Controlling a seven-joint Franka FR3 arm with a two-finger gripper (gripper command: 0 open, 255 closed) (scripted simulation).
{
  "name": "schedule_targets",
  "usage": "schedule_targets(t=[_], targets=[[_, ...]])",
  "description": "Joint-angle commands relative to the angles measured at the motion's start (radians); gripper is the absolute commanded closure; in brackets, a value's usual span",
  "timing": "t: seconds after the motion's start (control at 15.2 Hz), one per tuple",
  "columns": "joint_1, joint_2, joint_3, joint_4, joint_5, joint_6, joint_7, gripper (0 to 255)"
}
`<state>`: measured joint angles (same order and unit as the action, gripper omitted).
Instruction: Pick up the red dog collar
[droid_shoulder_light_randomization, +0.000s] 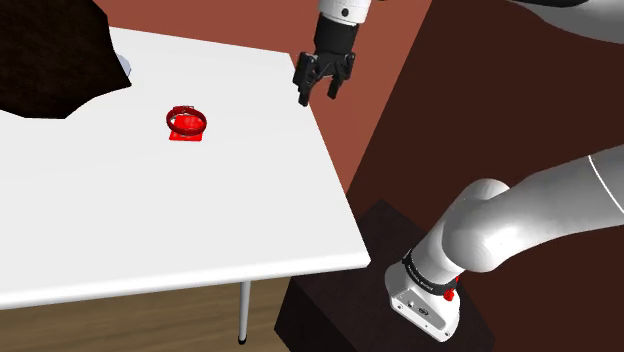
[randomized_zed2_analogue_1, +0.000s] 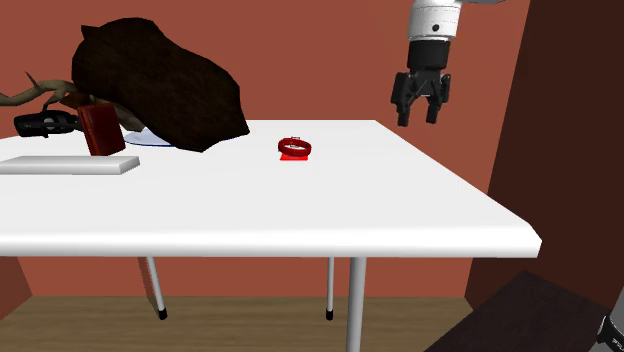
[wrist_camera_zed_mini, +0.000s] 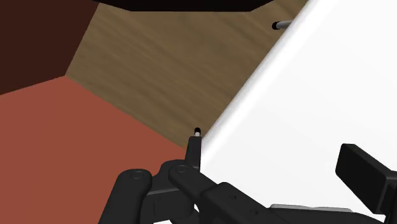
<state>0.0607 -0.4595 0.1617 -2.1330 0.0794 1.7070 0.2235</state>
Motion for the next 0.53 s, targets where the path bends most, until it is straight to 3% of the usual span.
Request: schedule_targets(t=[0.0,0.46], targets=[[0.013,0.075,0.031,0.072,0.004,-0.007,0.025,0],[0.059,0.318,0.125,0.318,-0.012,-0.044,0.106,0]])
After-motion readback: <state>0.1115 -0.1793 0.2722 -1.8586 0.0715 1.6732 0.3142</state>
